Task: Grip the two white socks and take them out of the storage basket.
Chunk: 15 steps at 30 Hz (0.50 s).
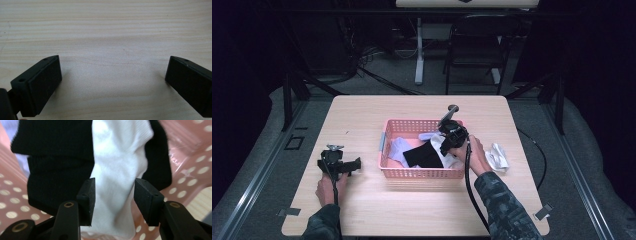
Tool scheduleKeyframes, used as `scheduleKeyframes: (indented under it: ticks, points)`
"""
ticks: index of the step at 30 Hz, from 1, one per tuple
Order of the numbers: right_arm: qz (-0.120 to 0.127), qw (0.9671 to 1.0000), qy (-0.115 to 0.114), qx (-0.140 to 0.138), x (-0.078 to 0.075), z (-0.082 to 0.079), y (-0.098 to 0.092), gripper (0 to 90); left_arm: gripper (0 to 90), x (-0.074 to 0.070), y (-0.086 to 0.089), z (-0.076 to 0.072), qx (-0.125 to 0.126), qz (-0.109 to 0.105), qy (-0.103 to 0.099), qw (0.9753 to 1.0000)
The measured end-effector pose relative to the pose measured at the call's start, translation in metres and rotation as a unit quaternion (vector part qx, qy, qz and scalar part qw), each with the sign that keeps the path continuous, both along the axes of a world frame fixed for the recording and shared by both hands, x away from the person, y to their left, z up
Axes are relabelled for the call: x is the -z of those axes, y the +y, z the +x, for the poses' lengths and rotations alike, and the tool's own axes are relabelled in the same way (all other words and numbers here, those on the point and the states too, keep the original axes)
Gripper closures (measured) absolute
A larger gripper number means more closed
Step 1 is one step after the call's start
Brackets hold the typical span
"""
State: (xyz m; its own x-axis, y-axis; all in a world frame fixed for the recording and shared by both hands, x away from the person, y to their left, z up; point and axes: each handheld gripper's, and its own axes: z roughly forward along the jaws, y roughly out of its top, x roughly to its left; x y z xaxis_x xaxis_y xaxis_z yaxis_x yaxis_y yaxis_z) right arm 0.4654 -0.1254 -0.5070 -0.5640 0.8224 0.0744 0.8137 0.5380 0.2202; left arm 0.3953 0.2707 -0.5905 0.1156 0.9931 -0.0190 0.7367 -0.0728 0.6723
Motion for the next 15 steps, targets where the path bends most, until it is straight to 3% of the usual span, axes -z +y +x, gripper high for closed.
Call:
scheduleKeyframes:
  ticks: [1, 3, 7, 9, 11, 14, 15]
  points:
    - [0.004, 1.0000, 0.002, 0.005, 0.002, 0.000, 0.001, 56.2, 0.7, 0.000, 0.000, 0.000, -0.002, -0.001, -0.002, 1.0000]
    - [-0.014, 0.9999, 0.009, -0.005, 0.006, 0.003, 0.002, 61.8, 0.7, 0.000, 0.000, 0.000, -0.002, -0.001, -0.002, 1.0000]
    - [-0.013, 0.9998, 0.017, -0.003, 0.012, 0.002, 0.004, 77.9, 0.7, 0.000, 0.000, 0.001, 0.002, 0.001, -0.001, 1.0000]
    - [-0.009, 0.9999, 0.009, 0.001, 0.012, 0.001, 0.005, 84.3, 0.7, 0.000, 0.000, 0.001, 0.002, 0.001, -0.001, 1.0000]
    - [-0.017, 0.9997, 0.013, -0.011, 0.008, 0.001, 0.005, 85.8, 0.7, 0.000, 0.000, 0.001, 0.000, -0.001, -0.003, 1.0000]
    - [0.005, 1.0000, 0.001, 0.002, 0.003, -0.002, 0.002, 86.4, 0.8, 0.000, 0.000, 0.001, 0.000, 0.000, -0.002, 1.0000]
    - [0.000, 1.0000, 0.005, -0.006, -0.003, -0.003, 0.000, 86.5, 0.8, 0.000, 0.000, 0.001, 0.000, 0.000, -0.002, 1.0000]
